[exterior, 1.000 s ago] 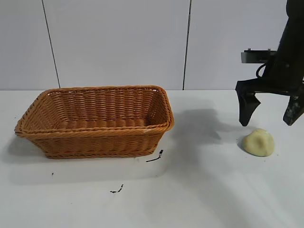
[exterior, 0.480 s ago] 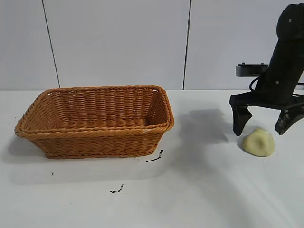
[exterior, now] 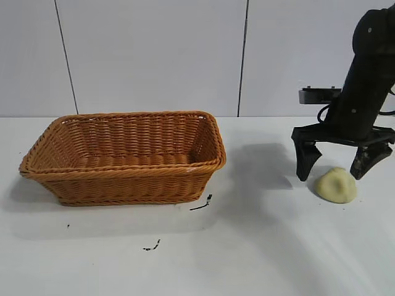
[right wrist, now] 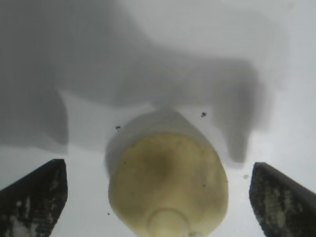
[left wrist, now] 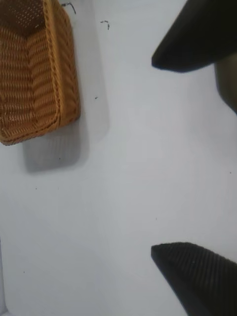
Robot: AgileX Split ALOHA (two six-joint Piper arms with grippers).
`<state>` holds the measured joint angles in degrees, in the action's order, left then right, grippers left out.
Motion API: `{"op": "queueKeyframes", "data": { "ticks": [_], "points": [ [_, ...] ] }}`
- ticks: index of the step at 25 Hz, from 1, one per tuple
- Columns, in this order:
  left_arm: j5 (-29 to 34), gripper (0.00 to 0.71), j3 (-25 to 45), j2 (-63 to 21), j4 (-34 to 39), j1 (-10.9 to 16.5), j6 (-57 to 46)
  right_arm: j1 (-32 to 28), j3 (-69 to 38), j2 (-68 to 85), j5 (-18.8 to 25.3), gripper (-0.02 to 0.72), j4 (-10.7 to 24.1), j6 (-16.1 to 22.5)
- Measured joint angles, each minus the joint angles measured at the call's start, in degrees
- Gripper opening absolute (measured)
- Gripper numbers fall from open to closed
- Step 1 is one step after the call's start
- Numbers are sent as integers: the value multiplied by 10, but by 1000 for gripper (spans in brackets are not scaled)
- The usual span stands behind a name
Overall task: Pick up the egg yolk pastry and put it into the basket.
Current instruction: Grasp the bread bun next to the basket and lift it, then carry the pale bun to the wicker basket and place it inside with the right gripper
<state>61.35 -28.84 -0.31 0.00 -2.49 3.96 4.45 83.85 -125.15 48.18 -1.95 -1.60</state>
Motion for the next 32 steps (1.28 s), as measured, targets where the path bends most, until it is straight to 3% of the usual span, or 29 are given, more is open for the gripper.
{"op": "queueKeyframes", "data": {
  "ticks": [6,9,12,15,21,27,32],
  "points": [
    [0,696,0,0,0,0,0,0,1,-9,2,677,9,3],
    [0,696,0,0,0,0,0,0,1,-9,2,523,10,3],
    [0,696,0,0,0,0,0,0,1,-8,4,322,14,4],
    [0,696,0,0,0,0,0,0,2,-8,8,235,13,4],
    [0,696,0,0,0,0,0,0,49,4,44,209,12,4],
    [0,696,0,0,0,0,0,4,164,54,136,209,12,4],
    [0,696,0,0,0,0,0,23,253,60,180,209,15,16]
  ]
}}
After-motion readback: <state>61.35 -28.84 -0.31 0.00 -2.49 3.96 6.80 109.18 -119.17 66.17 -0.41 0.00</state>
